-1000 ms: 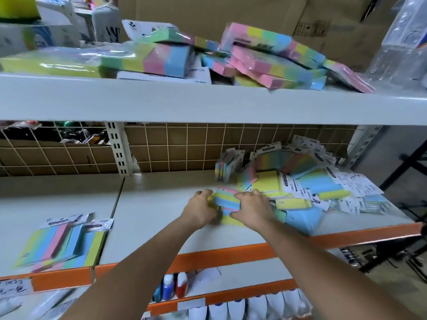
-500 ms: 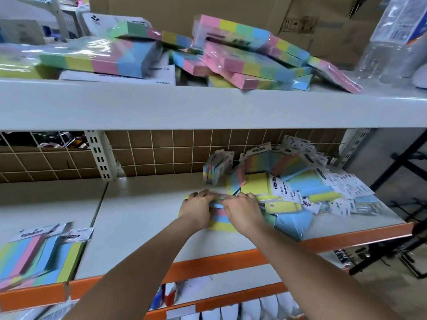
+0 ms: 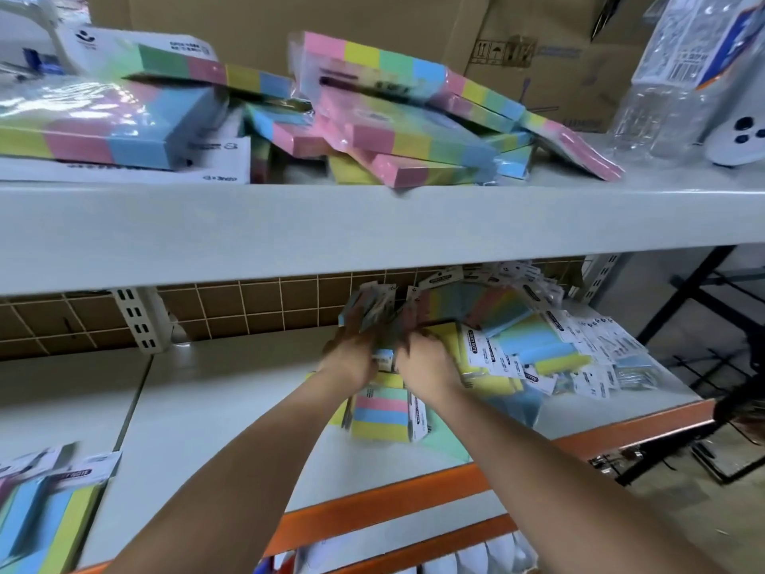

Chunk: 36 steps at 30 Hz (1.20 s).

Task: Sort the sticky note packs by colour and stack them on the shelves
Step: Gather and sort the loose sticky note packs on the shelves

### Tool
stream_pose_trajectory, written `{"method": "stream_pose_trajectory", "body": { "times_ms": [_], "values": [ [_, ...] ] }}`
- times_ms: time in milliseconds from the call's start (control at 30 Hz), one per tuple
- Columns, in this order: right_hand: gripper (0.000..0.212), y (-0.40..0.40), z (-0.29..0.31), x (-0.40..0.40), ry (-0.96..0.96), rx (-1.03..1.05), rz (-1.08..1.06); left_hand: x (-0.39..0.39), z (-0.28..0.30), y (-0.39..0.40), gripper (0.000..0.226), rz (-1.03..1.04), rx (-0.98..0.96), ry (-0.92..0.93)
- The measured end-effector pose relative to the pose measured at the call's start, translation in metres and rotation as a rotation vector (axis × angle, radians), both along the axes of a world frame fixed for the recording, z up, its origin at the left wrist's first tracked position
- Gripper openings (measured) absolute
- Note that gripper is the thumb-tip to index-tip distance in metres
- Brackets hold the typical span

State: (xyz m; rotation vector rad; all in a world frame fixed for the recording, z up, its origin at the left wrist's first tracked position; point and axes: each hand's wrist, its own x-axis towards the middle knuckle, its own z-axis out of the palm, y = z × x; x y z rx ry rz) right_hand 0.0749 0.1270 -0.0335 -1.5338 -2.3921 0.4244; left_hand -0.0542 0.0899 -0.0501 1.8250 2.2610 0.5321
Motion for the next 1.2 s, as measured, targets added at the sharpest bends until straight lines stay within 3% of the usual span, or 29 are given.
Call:
{"method": "stream_pose_trajectory", "body": {
  "times_ms": [200,400,500,733,833,1000,1200],
  "values": [
    [0.029,0.014,0.001,-0.006,0.069,-0.143,-0.091,0.002,0.001,0.012,0.076,0.004,-0.028,0.002],
    [0.028,0.019,0.005,-0.015,0.087,-0.287,-0.16,0.011,0.003,0.012,0.063,-0.073,0.036,0.179],
    [0.023,0.017,0.009,-0.015,0.132,-0.299,-0.148,0.008,-0.001,0.011,0.051,-0.054,0.056,0.205],
    [0.035,0.012,0.009,-0.013,0.314,-0.281,-0.133,-0.004,-0.008,-0.001,0.015,-0.168,0.207,0.302],
    [0.028,0.011,0.012,-0.01,0.326,-0.191,-0.149,-0.008,-0.005,-0.008,0.01,-0.164,0.286,0.231],
    [0.017,0.009,0.017,-0.002,0.275,-0.084,-0.193,-0.013,0.007,-0.015,0.024,0.04,0.25,0.02],
    [0.017,0.001,0.015,-0.003,0.408,-0.049,-0.289,-0.023,0.021,-0.024,0.026,0.234,0.286,-0.209]
  ]
}}
